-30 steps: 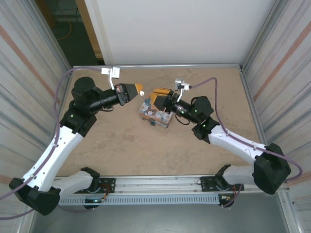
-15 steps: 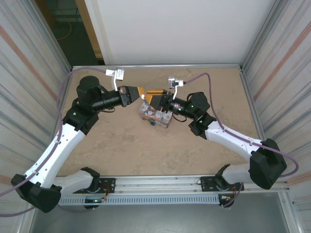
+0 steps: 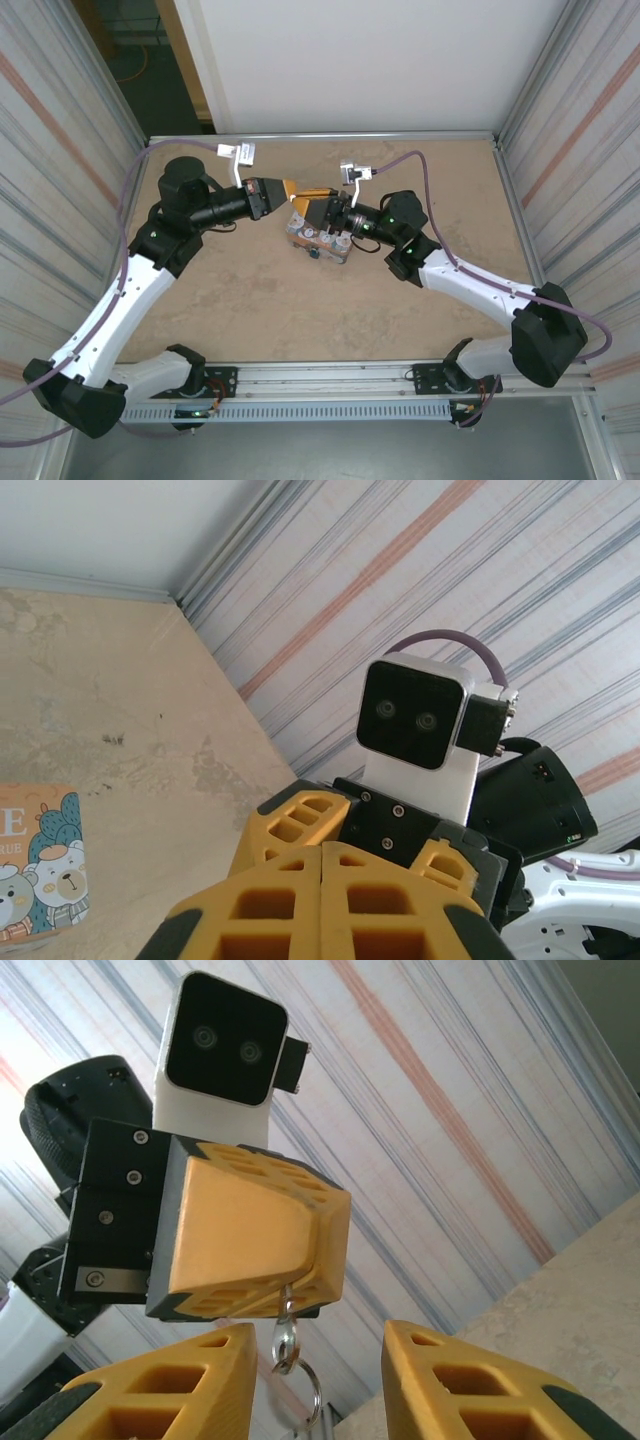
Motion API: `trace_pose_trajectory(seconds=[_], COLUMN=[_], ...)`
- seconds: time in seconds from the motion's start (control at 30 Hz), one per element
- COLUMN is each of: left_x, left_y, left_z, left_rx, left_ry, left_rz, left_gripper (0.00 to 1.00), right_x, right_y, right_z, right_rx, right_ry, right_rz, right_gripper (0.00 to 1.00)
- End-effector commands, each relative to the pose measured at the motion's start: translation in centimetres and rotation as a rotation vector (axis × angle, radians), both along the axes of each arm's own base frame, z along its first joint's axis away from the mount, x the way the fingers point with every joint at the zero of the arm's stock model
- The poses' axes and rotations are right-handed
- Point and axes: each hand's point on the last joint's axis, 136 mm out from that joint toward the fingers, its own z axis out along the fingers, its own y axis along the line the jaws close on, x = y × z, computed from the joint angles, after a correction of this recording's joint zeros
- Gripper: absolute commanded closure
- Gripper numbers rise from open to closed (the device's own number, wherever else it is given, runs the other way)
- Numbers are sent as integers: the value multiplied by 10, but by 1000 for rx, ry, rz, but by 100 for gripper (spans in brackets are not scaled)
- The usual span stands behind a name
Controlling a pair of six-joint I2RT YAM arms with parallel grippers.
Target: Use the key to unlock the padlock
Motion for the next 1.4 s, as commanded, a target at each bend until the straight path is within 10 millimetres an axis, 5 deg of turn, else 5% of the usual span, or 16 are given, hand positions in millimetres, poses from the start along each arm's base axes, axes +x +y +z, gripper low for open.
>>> trace_pose_trajectory(seconds=[0.0,0.5,1.37], left_x=[5,8,12], left_y=[3,6,16], left_z=[-5,-11,-13], left_rx=[10,11,1], left_ry=[1,23,40], left_rz=[18,31,84], left_gripper=[100,100,100], right_x=[-6,-5,-3], right_y=[3,7,14], right_z=[15,15,-3], right_rx=[30,19,-23], right_ry=[-8,2,40], right_rz=[30,36,29], right_gripper=[62,62,78])
